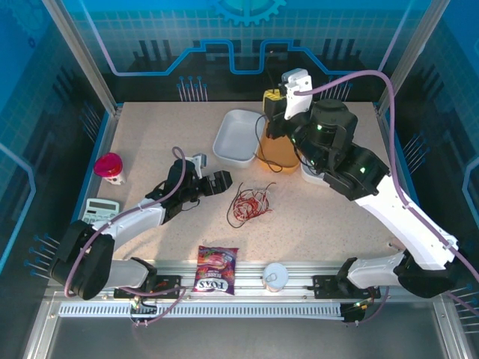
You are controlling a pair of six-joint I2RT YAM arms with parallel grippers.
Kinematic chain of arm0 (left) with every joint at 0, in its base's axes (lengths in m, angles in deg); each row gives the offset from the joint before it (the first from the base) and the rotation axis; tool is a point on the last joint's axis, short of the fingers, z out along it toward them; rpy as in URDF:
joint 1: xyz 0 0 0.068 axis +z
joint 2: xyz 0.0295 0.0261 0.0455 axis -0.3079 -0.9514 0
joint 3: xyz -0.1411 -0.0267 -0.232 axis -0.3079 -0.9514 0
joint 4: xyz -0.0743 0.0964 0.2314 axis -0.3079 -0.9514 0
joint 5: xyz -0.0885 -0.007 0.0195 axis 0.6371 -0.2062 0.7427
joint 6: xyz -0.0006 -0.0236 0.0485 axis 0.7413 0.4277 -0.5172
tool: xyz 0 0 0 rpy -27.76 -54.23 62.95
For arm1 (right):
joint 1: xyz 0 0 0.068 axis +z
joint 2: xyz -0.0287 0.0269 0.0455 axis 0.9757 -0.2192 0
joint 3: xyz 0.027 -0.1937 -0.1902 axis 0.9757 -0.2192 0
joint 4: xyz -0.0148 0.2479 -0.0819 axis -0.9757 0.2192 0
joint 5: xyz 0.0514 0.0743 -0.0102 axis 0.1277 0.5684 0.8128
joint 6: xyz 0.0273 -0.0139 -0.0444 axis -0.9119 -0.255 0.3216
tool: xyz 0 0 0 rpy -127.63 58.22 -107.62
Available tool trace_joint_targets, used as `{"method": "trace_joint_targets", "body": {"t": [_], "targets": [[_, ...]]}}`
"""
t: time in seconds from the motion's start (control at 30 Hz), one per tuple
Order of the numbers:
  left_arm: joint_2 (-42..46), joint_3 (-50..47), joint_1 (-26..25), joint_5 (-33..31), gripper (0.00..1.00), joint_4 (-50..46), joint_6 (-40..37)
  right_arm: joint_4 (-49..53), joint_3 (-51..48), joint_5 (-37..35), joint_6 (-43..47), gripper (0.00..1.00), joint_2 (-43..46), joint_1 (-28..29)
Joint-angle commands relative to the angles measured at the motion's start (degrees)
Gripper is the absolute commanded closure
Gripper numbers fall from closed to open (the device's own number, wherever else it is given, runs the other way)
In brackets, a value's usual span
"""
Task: Untangle the cables
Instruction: Place the cable in the container.
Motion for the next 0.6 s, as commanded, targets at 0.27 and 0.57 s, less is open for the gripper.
{"method": "trace_joint_targets", "body": {"t": [0.27,0.57], "targets": [[1.75,-0.44,-0.17,-1.79,0.01,-1.4,-1.3,1.19,1.9,-9.74,4.93,1.0,-0.26,-10.22],[2.26,-0.35,-0.15,-1.64,0.01,-1.79,-1.47,2.82,-2.92,-10.74,3.62,1.0,-1.25,-22.11]]}}
